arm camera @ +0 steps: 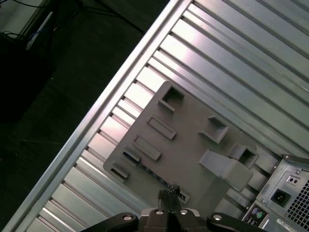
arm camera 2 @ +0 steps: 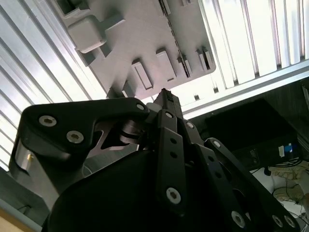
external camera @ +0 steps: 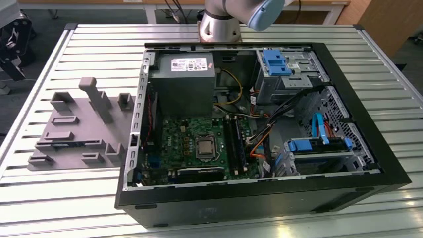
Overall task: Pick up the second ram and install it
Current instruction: 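Pick up the second ram and move it above second insertion slot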
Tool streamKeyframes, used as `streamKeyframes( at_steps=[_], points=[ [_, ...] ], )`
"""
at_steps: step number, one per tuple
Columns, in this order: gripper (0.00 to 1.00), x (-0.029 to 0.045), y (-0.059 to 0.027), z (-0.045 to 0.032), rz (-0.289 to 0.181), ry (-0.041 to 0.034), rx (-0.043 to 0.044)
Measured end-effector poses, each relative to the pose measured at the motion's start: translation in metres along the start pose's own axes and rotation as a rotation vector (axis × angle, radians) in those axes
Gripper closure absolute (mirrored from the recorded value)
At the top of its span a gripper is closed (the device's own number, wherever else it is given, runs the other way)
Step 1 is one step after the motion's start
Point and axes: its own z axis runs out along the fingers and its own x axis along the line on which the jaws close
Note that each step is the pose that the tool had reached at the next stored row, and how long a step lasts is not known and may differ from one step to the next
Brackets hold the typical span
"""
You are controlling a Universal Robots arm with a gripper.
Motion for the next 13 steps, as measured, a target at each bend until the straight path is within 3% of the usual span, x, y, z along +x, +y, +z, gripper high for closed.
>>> streamKeyframes(
  at_steps=[6,13],
  points=[
    [0.89,0.0001,0.0,0.0001,-0.014,0.0004,0.0],
    [0.89,0.0007,0.0001,0.0001,-0.108,0.0045,-0.0004]
  ],
)
